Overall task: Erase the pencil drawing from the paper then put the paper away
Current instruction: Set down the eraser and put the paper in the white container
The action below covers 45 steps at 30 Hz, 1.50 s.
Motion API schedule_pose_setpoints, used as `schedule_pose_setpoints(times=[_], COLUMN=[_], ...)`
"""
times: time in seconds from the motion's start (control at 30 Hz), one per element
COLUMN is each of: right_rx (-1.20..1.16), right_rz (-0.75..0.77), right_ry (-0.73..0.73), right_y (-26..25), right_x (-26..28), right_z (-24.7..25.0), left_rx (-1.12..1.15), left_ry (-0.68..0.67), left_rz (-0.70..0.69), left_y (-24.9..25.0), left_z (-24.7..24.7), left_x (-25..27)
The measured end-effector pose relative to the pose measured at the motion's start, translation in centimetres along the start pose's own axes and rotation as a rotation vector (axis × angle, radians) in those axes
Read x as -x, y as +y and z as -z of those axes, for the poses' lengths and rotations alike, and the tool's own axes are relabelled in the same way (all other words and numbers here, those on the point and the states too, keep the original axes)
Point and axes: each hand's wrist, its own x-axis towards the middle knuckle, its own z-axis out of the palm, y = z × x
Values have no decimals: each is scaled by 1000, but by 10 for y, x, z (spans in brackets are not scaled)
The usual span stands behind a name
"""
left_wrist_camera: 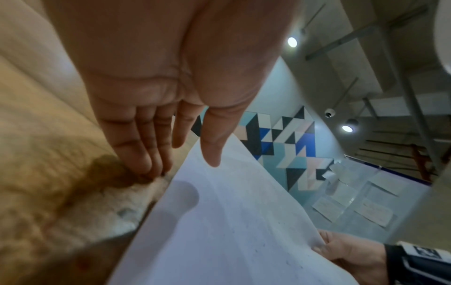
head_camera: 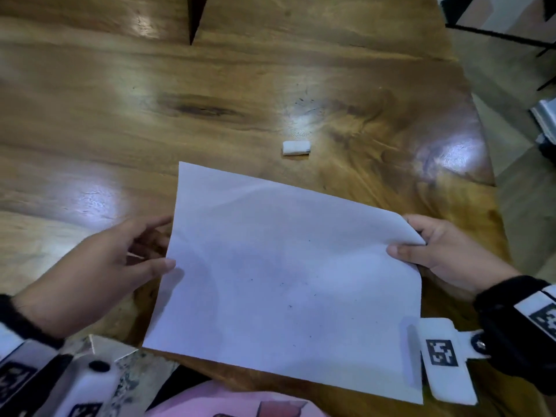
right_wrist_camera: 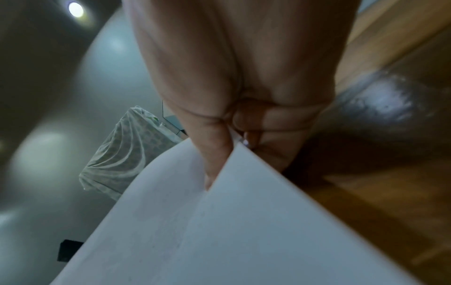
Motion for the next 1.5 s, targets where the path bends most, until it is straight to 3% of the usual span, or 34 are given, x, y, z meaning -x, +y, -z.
schedule_pose_setpoints(times=[0.13, 0.4, 0.53, 0.67, 0.93, 1.03, 1.1, 1.2, 1.3, 1.5], right_rx=[3, 229, 269, 320, 552, 649, 720, 870, 991, 1149], right_rz=[-24, 80, 134, 137, 274, 361, 456, 572, 631, 587], right_ry=[-49, -110, -197, -339, -580, -643, -698, -771, -796, -662], right_y=[-8, -38, -58, -74, -85, -80, -74, -64, -43, 21], right_x=[-5, -10, -11, -17, -24, -12, -4, 13, 19, -11], right_z=[-1, -19, -47, -98, -255, -315, -350, -397, -437, -494], left_rx=[238, 549, 599, 667, 740, 831, 919, 862, 834, 844], left_ry=[-63, 75, 174, 275, 495, 559, 719, 701, 663, 660], left_rz=[91, 208, 197, 192, 369, 427, 476, 591, 604, 741], left_y=[1, -22, -38, -57, -133, -191, -222, -232, -235, -269], left_z=[-6, -10, 3, 21, 53, 70, 73, 74, 66, 39], left_x=[17, 56, 95, 139, 245, 301, 337, 367, 378, 376])
